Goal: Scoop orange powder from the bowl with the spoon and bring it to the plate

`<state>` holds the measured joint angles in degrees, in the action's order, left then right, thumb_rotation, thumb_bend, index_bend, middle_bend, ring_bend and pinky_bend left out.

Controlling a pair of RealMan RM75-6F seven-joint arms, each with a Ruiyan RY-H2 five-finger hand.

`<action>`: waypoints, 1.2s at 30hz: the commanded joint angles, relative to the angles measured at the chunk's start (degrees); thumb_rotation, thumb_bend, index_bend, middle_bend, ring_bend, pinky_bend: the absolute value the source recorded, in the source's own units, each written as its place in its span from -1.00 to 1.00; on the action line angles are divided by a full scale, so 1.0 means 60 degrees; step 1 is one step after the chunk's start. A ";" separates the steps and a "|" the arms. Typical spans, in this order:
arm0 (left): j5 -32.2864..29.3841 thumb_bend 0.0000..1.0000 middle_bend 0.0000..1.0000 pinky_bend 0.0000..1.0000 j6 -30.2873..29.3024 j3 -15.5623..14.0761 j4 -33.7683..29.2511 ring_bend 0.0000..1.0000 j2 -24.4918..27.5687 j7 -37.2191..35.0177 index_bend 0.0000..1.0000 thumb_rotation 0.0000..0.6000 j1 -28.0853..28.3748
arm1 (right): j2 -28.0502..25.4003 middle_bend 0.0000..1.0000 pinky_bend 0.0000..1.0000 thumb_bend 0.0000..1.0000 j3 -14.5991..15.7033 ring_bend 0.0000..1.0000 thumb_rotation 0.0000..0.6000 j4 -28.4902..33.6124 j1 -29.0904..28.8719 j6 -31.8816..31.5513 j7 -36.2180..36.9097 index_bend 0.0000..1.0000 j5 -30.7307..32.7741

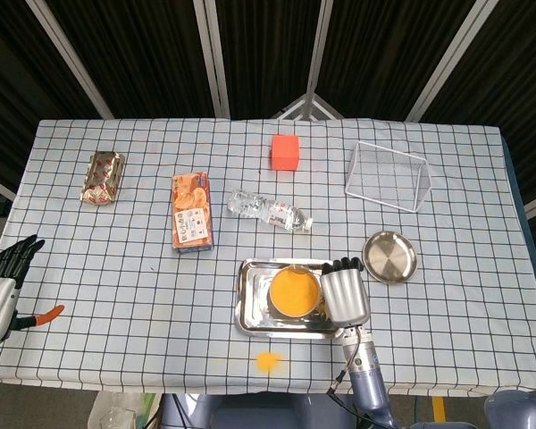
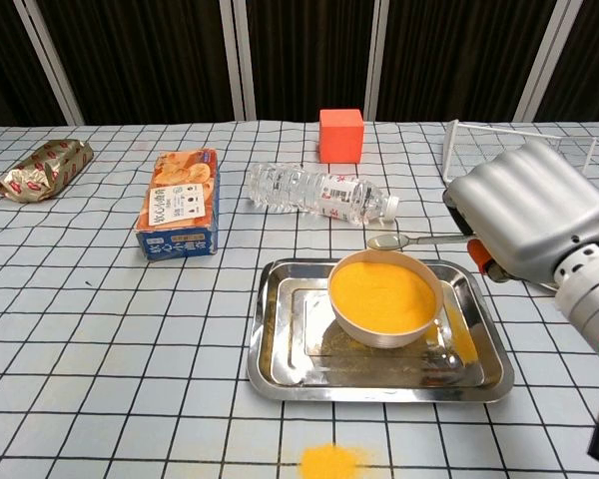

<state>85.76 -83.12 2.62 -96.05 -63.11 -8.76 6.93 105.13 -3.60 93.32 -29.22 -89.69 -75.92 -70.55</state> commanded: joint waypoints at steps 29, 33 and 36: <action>0.0015 -0.98 -1.00 -1.00 -0.0015 -0.0002 0.0005 -1.00 -0.0005 -0.0021 -1.00 1.00 -0.0004 | -0.1604 0.23 0.02 0.09 0.1225 -0.01 1.00 0.0015 -0.0387 0.1594 -0.2544 0.35 -0.2720; 0.0016 -0.98 -1.00 -1.00 -0.0017 -0.0004 -0.0001 -1.00 -0.0007 -0.0014 -1.00 1.00 -0.0006 | -0.1794 0.23 0.02 0.09 0.1110 -0.01 1.00 0.0103 -0.0328 0.1611 -0.2664 0.35 -0.2741; 0.0008 -0.98 -1.00 -1.00 -0.0011 -0.0005 -0.0008 -1.00 -0.0008 -0.0014 -1.00 1.00 -0.0007 | -0.1970 0.23 0.02 0.09 0.1031 -0.01 1.00 0.0224 -0.0288 0.1644 -0.2736 0.35 -0.2784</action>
<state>85.80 -83.18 2.59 -96.11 -63.16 -8.84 6.89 93.52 2.75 94.45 -31.05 -79.92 -92.19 -87.15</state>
